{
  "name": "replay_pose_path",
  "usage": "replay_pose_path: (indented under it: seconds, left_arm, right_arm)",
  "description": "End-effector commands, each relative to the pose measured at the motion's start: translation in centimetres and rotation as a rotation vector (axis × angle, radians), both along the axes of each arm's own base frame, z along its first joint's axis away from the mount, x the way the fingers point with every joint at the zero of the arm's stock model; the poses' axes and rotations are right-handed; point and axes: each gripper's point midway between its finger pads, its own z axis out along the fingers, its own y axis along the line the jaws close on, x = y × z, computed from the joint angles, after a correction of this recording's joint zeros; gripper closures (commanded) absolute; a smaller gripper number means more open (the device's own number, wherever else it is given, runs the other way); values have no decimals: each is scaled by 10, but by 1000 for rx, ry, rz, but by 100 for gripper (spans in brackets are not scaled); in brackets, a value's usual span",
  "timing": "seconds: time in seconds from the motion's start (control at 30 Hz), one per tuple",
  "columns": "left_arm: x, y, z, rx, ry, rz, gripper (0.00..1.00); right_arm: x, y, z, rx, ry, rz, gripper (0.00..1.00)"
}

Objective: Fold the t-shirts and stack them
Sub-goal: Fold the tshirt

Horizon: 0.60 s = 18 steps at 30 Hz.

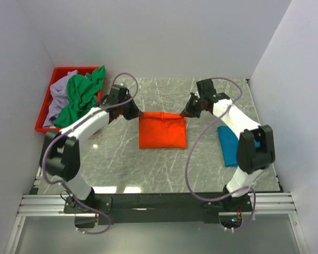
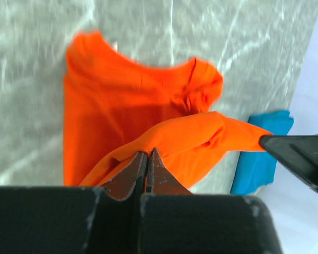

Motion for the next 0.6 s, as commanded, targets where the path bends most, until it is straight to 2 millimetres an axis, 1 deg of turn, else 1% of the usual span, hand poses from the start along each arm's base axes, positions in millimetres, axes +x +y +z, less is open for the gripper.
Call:
replay_pose_path:
  seconds: [0.0,0.03,0.07,0.1,0.13,0.17,0.2,0.23,0.27,0.3,0.33,0.37,0.4,0.43,0.47,0.5,0.53,0.57]
  left_arm:
    - [41,0,17,-23,-60,-21,99]
    - [48,2,13,-13,-59,-19,99]
    - [55,2,-1,-6,-31,-21,99]
    - [66,5,2,-17,-46,-17,99]
    - [71,5,-2,-19,-47,-26,99]
    - [76,4,-17,-17,-19,-37,99]
    - [86,7,-15,-18,-25,-32,99]
    - [90,8,-21,-14,-16,-37,99]
    - [94,8,-35,-13,6,-44,99]
    - [99,8,-35,-24,3,-55,99]
    - [102,9,-38,-22,0,-62,99]
    - [107,9,-41,-26,1,-68,98]
    - [110,11,-42,-31,0,-73,91]
    - [112,13,-43,-26,1,-73,89]
    - [117,14,-41,-25,-6,-72,89]
    - [118,16,-41,-34,-7,-76,82]
    - [120,16,-40,-40,-7,-78,77]
    - [122,19,-35,-46,-13,-71,71]
  right_arm:
    - [34,0,8,38,-42,-19,100]
    - [41,0,-7,32,-14,-22,100]
    - [45,0,-11,34,-3,-23,100]
    - [54,-2,-10,38,-9,-30,100]
    - [59,-4,-23,28,17,-38,100]
    - [64,-5,-25,28,19,-44,100]
    - [70,-9,-29,35,23,-55,100]
    - [74,-11,-38,37,39,-61,100]
    - [77,-11,-42,43,45,-64,100]
    - [84,-14,-39,51,35,-69,100]
    - [88,-16,-47,49,54,-74,100]
    - [94,-17,-44,49,43,-78,100]
    - [97,-20,-49,45,51,-88,100]
    - [101,-26,-48,43,47,-102,100]
    - [105,-29,-47,53,46,-113,100]
    - [109,-31,-49,64,46,-117,99]
    - [111,-33,-47,77,47,-116,95]
    - [116,-35,-40,78,33,-119,89]
